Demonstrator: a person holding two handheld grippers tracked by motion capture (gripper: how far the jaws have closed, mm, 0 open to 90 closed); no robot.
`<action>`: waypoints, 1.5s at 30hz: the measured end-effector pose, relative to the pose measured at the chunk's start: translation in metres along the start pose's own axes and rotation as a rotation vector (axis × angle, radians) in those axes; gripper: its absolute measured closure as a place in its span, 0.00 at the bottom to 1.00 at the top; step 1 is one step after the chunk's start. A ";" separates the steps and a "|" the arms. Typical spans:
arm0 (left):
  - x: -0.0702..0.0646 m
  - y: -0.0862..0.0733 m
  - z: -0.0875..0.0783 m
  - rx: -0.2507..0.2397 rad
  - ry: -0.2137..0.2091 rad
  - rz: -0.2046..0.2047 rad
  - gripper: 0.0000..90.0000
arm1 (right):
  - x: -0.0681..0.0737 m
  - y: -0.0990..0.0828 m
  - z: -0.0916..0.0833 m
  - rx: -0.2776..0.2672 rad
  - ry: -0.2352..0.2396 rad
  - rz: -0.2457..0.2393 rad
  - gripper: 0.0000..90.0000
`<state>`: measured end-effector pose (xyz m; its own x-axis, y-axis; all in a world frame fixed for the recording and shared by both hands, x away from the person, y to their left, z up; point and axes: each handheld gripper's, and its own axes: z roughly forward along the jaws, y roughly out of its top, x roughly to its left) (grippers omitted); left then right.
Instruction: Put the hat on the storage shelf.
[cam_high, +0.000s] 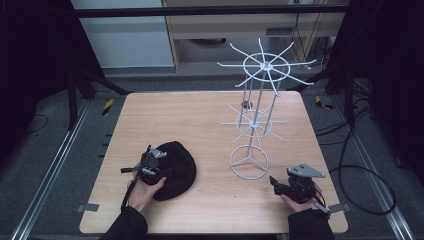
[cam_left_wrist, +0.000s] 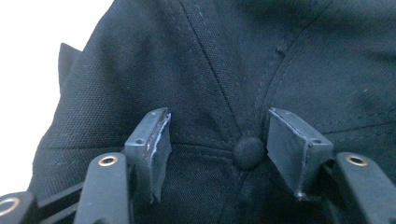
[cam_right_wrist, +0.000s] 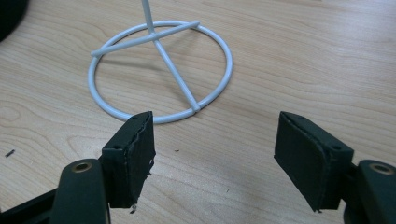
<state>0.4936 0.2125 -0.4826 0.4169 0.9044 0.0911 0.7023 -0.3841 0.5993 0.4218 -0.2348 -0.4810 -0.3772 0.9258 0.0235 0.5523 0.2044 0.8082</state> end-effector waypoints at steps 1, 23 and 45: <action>0.001 0.000 0.000 0.002 -0.011 -0.015 0.45 | 0.000 0.000 0.000 0.000 0.000 0.000 0.32; 0.008 0.001 -0.023 -0.133 -0.086 -0.076 0.87 | -0.002 0.000 -0.001 -0.007 0.001 -0.003 0.32; 0.014 0.005 -0.150 -0.644 -0.153 -0.038 0.88 | -0.002 0.000 -0.002 -0.027 -0.004 -0.002 0.32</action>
<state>0.4163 0.2509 -0.3590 0.5093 0.8603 -0.0246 0.2522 -0.1219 0.9600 0.4212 -0.2374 -0.4798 -0.3751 0.9268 0.0191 0.5311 0.1980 0.8239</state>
